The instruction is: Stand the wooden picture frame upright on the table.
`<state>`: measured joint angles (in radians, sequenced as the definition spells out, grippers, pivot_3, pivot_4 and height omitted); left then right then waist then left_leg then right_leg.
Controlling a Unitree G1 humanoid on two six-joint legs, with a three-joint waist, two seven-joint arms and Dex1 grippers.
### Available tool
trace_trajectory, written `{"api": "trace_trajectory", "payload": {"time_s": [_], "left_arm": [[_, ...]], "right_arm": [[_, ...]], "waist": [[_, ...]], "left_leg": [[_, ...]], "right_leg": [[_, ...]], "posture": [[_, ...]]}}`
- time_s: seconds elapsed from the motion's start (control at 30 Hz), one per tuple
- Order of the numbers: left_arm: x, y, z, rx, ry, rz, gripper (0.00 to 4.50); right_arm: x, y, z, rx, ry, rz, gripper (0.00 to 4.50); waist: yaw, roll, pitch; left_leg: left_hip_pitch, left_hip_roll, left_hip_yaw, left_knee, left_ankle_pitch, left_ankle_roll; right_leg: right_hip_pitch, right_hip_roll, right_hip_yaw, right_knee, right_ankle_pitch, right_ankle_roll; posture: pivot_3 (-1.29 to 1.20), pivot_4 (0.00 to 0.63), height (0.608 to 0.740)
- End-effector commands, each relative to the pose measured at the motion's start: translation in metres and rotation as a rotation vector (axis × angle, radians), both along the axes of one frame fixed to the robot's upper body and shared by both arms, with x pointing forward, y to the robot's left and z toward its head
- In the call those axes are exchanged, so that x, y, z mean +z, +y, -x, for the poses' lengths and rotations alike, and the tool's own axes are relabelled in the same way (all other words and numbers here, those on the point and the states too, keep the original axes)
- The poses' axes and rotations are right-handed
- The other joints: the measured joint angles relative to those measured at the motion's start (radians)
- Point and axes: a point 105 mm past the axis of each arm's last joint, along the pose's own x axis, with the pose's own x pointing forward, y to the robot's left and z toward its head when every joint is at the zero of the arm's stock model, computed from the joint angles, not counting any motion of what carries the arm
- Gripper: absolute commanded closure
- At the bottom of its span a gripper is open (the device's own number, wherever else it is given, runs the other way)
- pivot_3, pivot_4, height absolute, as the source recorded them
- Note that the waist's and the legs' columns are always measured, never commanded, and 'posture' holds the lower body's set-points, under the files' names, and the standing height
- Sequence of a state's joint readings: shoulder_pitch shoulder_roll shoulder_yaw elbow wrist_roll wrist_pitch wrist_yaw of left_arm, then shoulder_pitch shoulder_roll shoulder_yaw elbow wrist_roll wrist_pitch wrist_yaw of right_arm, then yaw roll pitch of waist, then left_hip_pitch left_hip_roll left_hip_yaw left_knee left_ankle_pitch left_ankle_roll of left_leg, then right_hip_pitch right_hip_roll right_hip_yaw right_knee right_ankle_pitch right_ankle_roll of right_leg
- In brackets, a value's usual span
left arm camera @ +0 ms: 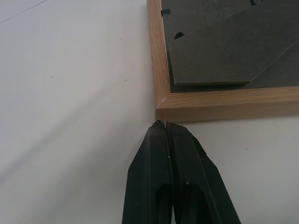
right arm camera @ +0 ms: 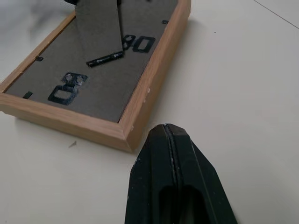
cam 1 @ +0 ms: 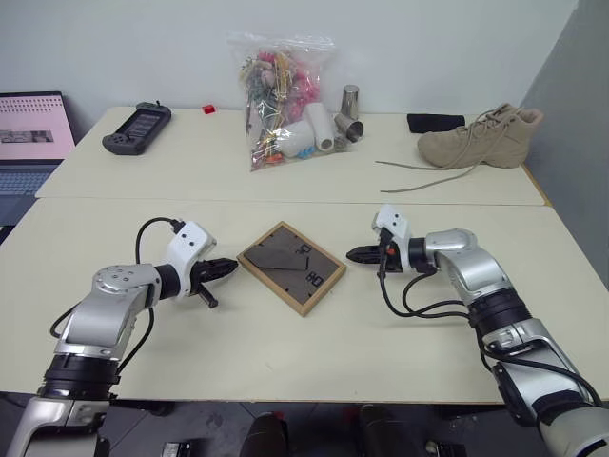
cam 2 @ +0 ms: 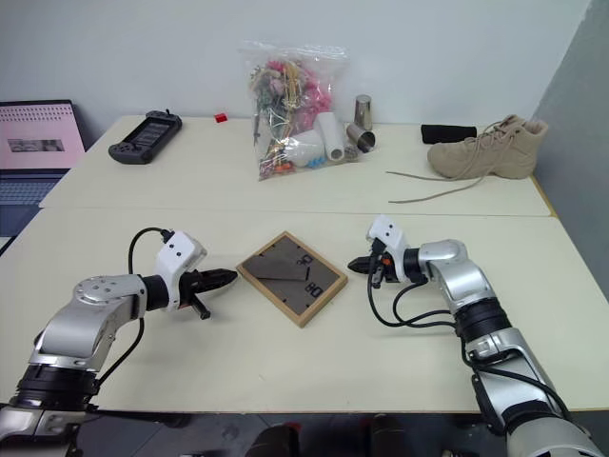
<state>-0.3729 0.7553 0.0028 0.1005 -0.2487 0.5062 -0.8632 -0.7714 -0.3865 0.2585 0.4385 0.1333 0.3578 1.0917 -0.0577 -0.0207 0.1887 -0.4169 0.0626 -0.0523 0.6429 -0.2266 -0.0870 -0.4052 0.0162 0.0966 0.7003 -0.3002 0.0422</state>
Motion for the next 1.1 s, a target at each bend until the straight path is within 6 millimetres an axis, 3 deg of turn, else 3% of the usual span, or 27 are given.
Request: {"api": "trace_trajectory", "payload": {"time_s": [0.03, 0.33, 0.47, 0.73, 0.87, 0.97, 1.1], "left_arm": [[0.003, -0.006, -0.012, -0.019, -0.037, -0.004, 4.45], [-0.003, -0.031, -0.044, -0.044, -0.062, 0.016, 4.45], [0.000, -0.032, -0.050, -0.046, -0.072, 0.011, 4.45], [0.003, -0.023, -0.049, -0.045, -0.082, -0.014, 4.45], [0.004, -0.019, -0.041, -0.077, -0.081, -0.052, 4.45], [0.006, -0.016, -0.042, -0.067, -0.091, -0.062, 4.45], [0.005, -0.022, -0.048, -0.067, -0.093, -0.064, 4.45]], "right_arm": [[0.010, 0.017, 0.016, 0.098, -0.037, -0.010, 4.50], [0.006, 0.032, 0.041, 0.184, -0.018, 0.002, 4.50], [0.006, 0.032, 0.043, 0.182, -0.008, 0.000, 4.50], [0.016, 0.015, 0.025, 0.073, -0.030, -0.014, 4.50], [0.025, -0.009, -0.004, -0.091, -0.062, -0.028, 4.50], [0.015, -0.013, -0.001, -0.065, -0.072, 0.025, 4.50], [0.002, 0.004, 0.014, 0.024, -0.083, 0.055, 4.50]], "waist": [[0.001, 0.000, 0.000], [0.012, 0.000, 0.000], [0.013, 0.000, 0.000], [0.010, 0.000, 0.000], [0.005, 0.000, 0.000], [0.002, 0.000, 0.000], [0.001, 0.000, 0.000]], "left_leg": [[0.000, 0.000, 0.000, 0.000, 0.000, 0.000], [0.000, -0.001, -0.001, 0.002, 0.000, 0.000], [0.000, -0.001, -0.001, 0.002, 0.000, 0.000], [0.000, -0.001, -0.001, 0.002, 0.000, 0.000], [0.000, -0.001, -0.001, 0.002, 0.000, 0.000], [0.000, 0.000, -0.001, 0.001, 0.000, 0.000], [0.001, 0.000, -0.001, 0.001, 0.000, 0.000]], "right_leg": [[0.000, 0.000, 0.000, 0.000, 0.000, 0.000], [0.001, 0.000, -0.001, 0.001, 0.000, 0.000], [0.001, 0.000, -0.001, 0.001, 0.000, 0.000], [0.001, 0.000, -0.001, 0.002, 0.000, 0.000], [0.000, 0.000, -0.001, 0.002, 0.000, 0.000], [0.000, 0.000, -0.001, 0.003, 0.000, 0.000], [0.000, 0.000, -0.001, 0.003, 0.000, 0.000]], "posture": [[0.00, 0.150, 0.740], [0.00, 0.150, 0.740], [0.00, 0.150, 0.740], [0.00, 0.150, 0.740], [0.00, 0.150, 0.740], [0.00, 0.150, 0.740], [0.00, 0.150, 0.740]]}}
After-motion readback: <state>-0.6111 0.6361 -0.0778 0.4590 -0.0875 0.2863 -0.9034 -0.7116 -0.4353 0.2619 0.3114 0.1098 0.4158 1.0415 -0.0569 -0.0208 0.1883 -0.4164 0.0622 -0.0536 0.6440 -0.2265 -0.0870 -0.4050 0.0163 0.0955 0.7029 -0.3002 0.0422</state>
